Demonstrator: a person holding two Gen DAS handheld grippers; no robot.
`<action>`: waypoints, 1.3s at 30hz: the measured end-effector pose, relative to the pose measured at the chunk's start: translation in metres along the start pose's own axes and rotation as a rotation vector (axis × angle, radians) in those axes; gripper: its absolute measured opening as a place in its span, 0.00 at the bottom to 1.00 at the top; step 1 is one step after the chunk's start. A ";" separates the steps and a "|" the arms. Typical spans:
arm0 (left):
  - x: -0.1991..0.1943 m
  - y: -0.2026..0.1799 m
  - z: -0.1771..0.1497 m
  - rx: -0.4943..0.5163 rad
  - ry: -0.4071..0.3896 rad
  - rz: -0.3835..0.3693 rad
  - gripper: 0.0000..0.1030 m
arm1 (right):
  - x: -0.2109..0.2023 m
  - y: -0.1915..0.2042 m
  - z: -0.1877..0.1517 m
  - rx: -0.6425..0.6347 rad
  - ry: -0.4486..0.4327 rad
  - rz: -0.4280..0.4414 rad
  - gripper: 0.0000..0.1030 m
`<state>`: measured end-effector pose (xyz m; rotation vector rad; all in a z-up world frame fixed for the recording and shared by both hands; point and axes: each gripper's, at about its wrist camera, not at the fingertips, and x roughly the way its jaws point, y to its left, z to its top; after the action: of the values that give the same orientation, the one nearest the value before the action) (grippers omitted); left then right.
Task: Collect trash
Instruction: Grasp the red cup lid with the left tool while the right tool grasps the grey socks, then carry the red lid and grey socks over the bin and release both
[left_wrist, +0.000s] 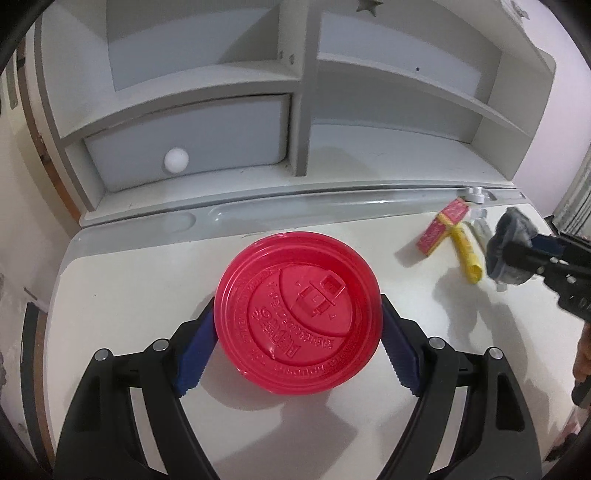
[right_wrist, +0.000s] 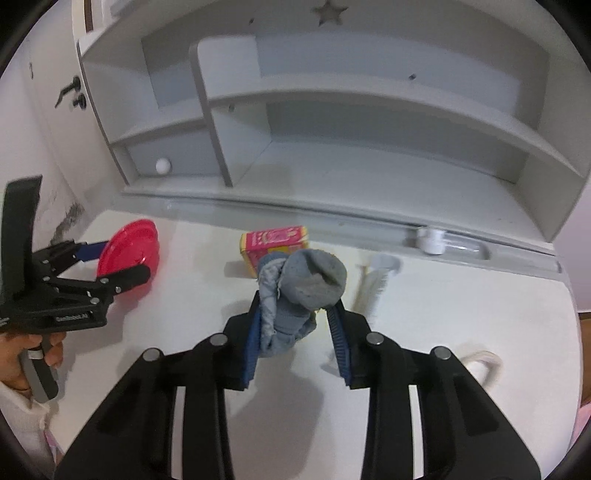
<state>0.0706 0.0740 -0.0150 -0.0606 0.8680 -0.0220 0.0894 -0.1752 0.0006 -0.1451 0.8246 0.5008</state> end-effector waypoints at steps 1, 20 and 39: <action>-0.003 -0.005 0.001 0.009 -0.002 -0.008 0.77 | -0.008 -0.004 -0.001 0.006 -0.013 -0.001 0.33; -0.060 -0.163 0.006 0.265 -0.056 -0.136 0.77 | -0.109 -0.111 -0.095 0.246 -0.046 0.037 0.33; -0.080 -0.595 -0.205 1.063 0.148 -0.635 0.77 | -0.253 -0.377 -0.415 0.892 0.049 -0.277 0.33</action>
<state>-0.1338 -0.5251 -0.0492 0.6705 0.8629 -1.0824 -0.1503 -0.7285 -0.1205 0.5471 0.9902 -0.1582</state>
